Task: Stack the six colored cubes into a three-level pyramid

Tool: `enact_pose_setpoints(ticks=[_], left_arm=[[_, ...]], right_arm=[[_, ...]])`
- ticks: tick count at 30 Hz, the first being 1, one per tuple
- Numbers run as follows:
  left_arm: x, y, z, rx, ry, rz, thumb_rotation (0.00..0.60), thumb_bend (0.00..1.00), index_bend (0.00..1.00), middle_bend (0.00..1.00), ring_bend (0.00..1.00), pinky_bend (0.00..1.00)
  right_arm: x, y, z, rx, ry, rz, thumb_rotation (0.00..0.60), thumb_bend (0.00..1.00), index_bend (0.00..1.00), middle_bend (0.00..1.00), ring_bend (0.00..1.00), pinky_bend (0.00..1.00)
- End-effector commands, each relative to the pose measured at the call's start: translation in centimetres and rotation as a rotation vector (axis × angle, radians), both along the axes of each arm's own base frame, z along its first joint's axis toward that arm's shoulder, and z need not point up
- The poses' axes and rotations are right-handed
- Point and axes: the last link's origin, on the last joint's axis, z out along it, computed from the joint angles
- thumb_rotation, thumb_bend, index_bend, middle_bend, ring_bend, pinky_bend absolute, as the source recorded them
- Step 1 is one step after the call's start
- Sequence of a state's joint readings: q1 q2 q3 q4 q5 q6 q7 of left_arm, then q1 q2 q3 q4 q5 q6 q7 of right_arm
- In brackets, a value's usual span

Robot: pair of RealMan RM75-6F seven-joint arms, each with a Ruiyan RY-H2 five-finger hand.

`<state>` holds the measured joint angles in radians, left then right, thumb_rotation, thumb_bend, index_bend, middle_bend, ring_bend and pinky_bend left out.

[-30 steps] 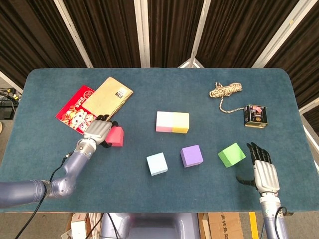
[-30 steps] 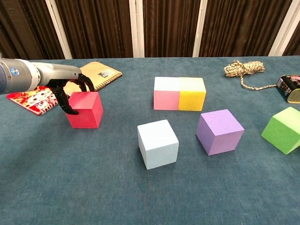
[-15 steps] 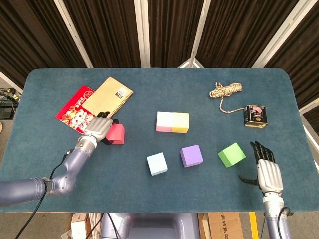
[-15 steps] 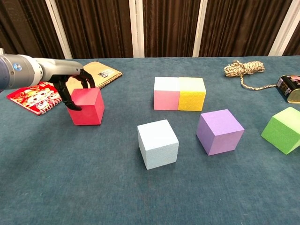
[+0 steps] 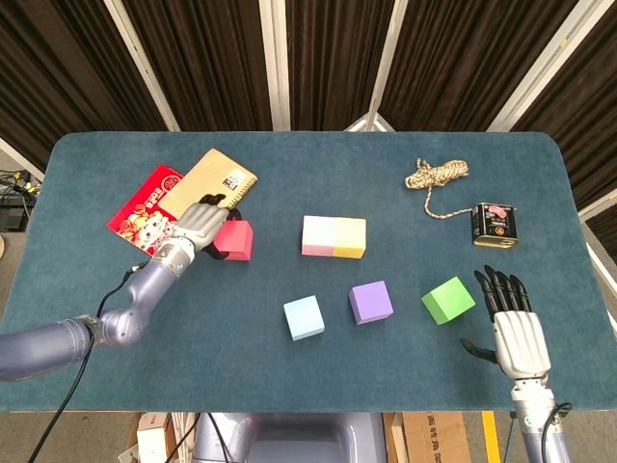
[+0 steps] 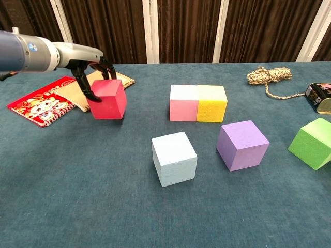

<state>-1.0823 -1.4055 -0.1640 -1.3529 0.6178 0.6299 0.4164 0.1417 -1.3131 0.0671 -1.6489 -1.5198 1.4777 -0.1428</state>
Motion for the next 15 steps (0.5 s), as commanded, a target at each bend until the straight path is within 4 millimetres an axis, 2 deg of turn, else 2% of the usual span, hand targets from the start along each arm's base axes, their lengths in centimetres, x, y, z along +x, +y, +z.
enact_pose_setpoints(ticks=[1,10,15], left_arm=[[0.9,0.7,-0.4,-0.011,-0.004,-0.018,0.6,0.36,0.3,0.31,0.0,0.0],[2.5,2.0,-1.9,-0.035,0.01,-0.036,0.6,0.36,0.28,0.29,0.0,0.0],[3.2,2.6,-2.9,-0.04,0.012,-0.032,0.6,0.35,0.28,0.29,0.0,0.0]], right_arm=[[0.0,0.7,0.4,-0.009,0.059,0.07,0.6,0.12,0.0,0.01,0.03,0.0],[0.4,1.1,0.6,-0.175,0.172,0.053,0.6,0.12,0.0,0.01,0.03,0.0],[0.3,1.1,0.3,-0.168,0.148,0.034,0.6,0.12,0.0,0.01,0.03,0.0]])
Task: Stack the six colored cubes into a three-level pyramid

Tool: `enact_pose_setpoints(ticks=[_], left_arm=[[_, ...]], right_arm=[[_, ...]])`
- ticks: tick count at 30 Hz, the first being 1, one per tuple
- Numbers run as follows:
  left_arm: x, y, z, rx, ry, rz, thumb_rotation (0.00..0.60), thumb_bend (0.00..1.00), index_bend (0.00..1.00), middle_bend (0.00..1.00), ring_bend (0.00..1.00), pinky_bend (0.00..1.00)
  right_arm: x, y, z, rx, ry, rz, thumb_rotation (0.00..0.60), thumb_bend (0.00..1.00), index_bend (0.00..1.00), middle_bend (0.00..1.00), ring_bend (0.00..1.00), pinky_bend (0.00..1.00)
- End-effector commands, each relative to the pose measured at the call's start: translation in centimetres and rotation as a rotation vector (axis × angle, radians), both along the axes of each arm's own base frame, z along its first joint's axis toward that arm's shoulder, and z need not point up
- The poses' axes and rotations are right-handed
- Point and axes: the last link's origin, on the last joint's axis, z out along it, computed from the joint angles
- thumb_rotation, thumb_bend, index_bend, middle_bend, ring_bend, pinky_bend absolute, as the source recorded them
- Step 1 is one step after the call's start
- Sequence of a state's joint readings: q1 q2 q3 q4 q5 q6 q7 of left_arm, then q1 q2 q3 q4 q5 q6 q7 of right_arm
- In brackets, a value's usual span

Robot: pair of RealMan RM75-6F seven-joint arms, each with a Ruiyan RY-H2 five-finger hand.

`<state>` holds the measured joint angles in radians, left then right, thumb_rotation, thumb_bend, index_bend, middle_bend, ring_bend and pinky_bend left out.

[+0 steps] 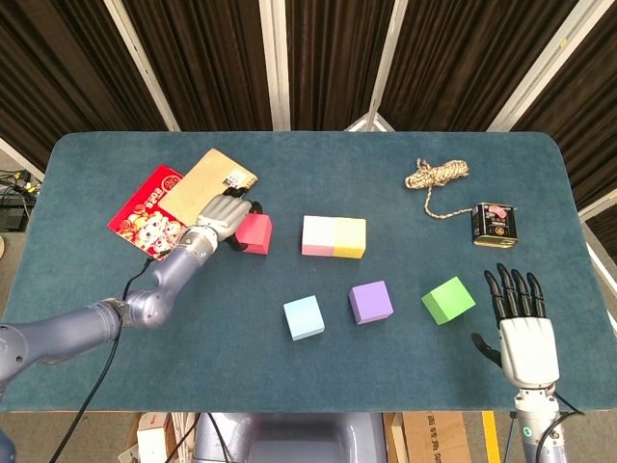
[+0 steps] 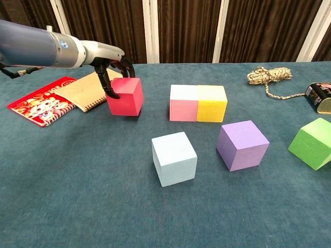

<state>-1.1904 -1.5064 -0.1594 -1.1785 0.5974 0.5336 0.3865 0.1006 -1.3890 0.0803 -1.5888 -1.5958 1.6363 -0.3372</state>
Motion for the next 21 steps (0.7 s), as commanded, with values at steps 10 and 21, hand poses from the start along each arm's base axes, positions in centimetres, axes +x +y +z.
enact_pose_setpoints(ticks=[10,21], left_arm=[[2.1,0.8,-2.3,0.002,-0.026,0.013,0.6,0.35,0.28,0.28,0.0,0.0],[3.8,0.7,-3.8,0.0,-0.04,-0.007,0.6,0.34,0.26,0.26,0.0,0.0]], right_arm=[[-0.4,-0.4,-0.1,0.025,-0.036,-0.032,0.6,0.12,0.0,0.01,0.03,0.0],[-0.5,-0.3,0.1,0.025,-0.071,-0.051,0.6,0.12,0.0,0.01,0.03,0.0]])
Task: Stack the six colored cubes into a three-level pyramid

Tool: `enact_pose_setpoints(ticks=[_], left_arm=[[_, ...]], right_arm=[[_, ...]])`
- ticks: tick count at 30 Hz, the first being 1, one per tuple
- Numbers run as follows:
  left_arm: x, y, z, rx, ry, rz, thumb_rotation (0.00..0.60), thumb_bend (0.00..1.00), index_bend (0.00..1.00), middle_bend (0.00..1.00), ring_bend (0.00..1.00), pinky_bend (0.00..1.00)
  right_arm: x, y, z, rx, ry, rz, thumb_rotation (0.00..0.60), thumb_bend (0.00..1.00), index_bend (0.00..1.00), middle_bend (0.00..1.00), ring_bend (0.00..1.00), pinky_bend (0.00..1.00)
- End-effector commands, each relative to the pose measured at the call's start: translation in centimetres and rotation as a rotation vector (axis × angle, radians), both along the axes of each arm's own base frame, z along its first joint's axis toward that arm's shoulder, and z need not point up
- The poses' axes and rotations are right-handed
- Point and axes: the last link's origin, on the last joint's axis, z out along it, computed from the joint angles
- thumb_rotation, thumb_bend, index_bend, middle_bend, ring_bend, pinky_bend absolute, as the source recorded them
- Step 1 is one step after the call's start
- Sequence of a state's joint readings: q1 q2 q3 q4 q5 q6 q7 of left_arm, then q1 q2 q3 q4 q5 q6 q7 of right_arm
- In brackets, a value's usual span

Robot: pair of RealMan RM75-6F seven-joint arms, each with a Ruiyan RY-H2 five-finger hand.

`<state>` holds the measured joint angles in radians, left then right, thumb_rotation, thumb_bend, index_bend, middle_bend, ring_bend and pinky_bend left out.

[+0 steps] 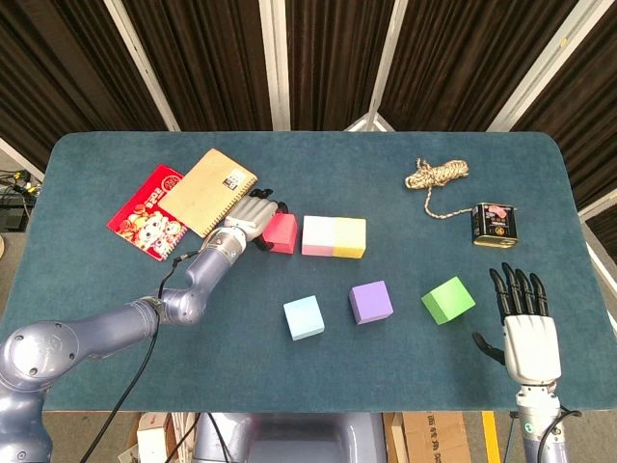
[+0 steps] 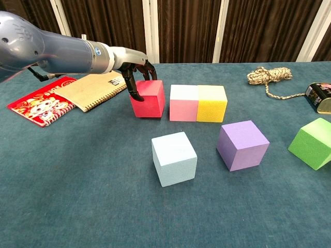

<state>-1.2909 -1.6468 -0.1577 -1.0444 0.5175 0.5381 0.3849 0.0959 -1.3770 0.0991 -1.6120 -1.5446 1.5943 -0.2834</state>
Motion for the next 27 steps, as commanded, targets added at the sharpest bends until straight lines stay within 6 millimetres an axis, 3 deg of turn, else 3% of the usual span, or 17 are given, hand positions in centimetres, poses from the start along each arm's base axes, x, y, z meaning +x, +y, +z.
enact_pose_setpoints(ticks=[1,27], left_arm=[[0.2,0.0,-0.2,0.005,-0.001,0.002,0.6,0.34,0.26,0.26,0.0,0.0],[2.3,-0.6,-1.3,0.026,0.04,0.074,0.6,0.32,0.27,0.26,0.0,0.0]], right_arm=[[-0.1,0.0,0.1,0.001,-0.004,-0.003,0.6,0.12,0.0,0.01,0.03,0.0],[-0.3,-0.1,0.4,0.014,-0.04,-0.016,0.6,0.12,0.0,0.01,0.03,0.0]])
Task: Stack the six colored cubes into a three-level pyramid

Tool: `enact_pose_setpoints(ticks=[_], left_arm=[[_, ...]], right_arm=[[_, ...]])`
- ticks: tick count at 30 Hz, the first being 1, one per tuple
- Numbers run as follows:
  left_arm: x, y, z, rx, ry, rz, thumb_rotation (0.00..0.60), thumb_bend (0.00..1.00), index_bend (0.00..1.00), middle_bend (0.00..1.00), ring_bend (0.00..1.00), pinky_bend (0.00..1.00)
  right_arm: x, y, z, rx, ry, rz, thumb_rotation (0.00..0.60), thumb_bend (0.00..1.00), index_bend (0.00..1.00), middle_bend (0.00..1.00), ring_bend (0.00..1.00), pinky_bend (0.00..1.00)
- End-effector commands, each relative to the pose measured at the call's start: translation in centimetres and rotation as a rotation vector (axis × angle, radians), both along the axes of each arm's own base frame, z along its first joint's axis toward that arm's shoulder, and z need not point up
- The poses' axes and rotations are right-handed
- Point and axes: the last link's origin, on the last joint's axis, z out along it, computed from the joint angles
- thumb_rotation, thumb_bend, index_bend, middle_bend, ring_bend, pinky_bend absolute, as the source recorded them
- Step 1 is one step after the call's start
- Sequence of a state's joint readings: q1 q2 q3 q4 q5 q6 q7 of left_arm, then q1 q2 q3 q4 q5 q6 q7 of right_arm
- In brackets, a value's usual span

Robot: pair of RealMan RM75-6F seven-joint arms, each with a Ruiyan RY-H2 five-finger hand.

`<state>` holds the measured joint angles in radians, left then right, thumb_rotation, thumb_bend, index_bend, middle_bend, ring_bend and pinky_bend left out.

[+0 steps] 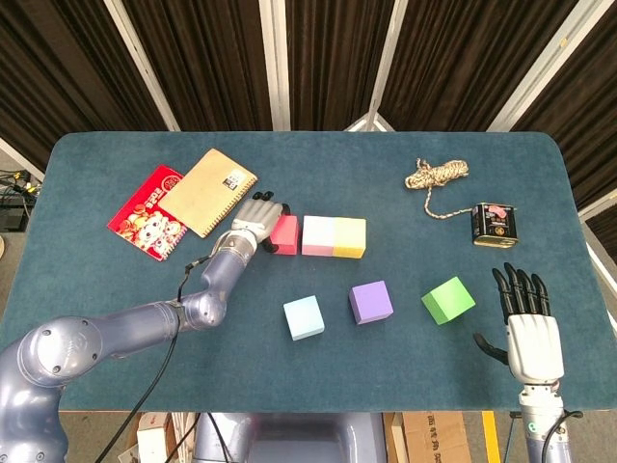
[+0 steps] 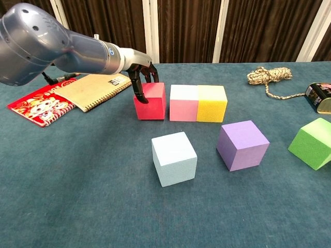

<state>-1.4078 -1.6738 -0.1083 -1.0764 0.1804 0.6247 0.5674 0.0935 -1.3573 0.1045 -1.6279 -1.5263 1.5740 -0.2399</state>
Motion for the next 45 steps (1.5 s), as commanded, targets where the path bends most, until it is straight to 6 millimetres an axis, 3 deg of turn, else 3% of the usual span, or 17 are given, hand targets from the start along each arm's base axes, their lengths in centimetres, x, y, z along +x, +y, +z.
enact_pose_setpoints(ticks=[1,45], left_arm=[[0.3,-0.1,-0.3,0.006,0.001,-0.013,0.6,0.32,0.27,0.26,0.0,0.0],[1.0,0.0,-1.6,0.034,0.008,-0.004,0.6,0.32,0.28,0.26,0.0,0.0]], right_arm=[[0.0,0.0,0.1,-0.004,0.001,-0.001,0.6,0.12,0.0,0.01,0.03,0.0],[-0.1,-0.1,0.2,-0.003,-0.03,-0.022,0.6,0.12,0.0,0.01,0.03,0.0]])
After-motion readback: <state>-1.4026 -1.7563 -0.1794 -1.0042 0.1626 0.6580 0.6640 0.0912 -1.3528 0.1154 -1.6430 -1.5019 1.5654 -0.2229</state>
